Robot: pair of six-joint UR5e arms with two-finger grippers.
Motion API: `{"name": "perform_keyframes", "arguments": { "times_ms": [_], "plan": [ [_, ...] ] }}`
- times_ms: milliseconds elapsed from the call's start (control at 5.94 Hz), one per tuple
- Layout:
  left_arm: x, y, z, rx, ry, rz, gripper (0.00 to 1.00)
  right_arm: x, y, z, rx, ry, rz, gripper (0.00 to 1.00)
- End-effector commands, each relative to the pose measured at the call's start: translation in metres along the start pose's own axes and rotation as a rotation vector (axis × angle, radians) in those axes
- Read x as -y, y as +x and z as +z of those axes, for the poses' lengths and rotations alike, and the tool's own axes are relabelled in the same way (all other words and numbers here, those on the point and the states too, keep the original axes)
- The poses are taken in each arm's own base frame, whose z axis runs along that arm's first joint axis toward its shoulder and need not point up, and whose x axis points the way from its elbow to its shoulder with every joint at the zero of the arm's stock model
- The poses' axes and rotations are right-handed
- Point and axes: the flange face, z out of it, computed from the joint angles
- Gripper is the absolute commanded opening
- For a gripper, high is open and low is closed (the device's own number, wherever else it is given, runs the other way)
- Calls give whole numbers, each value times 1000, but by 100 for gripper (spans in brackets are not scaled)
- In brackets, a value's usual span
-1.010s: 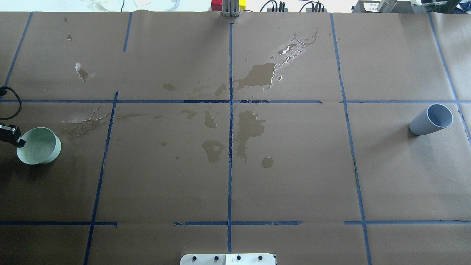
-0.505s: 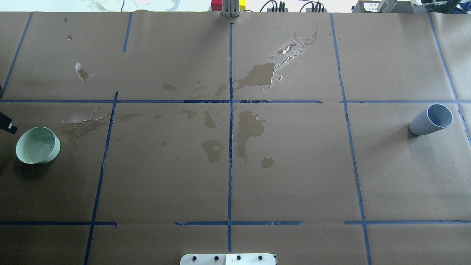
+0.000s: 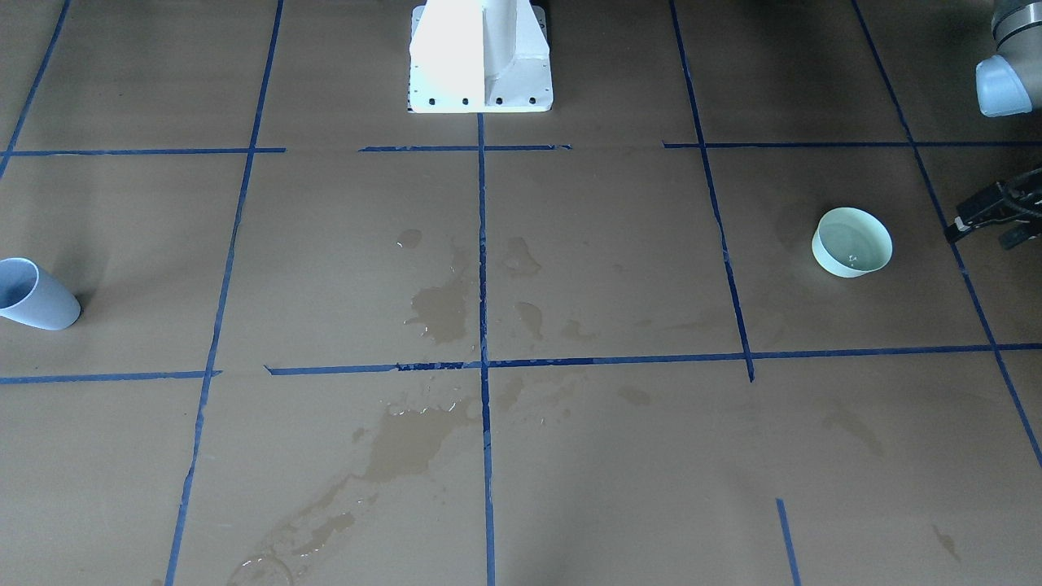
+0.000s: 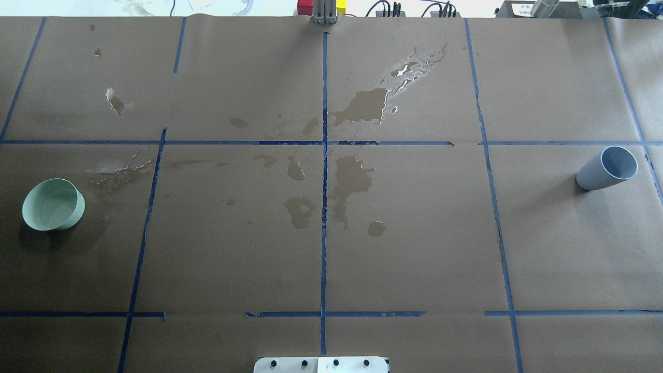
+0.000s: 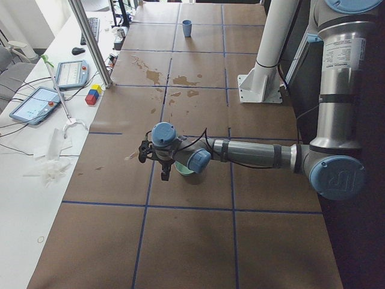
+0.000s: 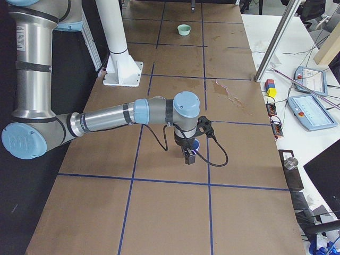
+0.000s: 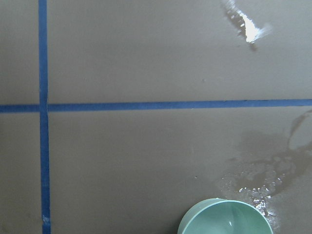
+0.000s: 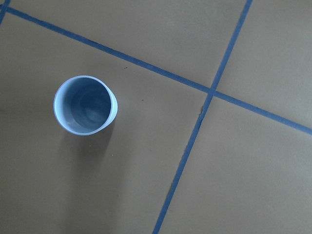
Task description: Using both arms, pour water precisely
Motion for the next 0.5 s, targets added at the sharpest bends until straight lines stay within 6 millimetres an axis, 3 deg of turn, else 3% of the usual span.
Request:
{"name": "perform_keyframes", "arguments": {
  "times_ms": [0,337],
  "plan": [
    [-7,-23,-41,34,-2,51,100,-5,3,11,11,-29,148,100],
    [-19,-63,-86,70,-49,77,100,-18,6,23,21,-54,161,100]
  ]
}}
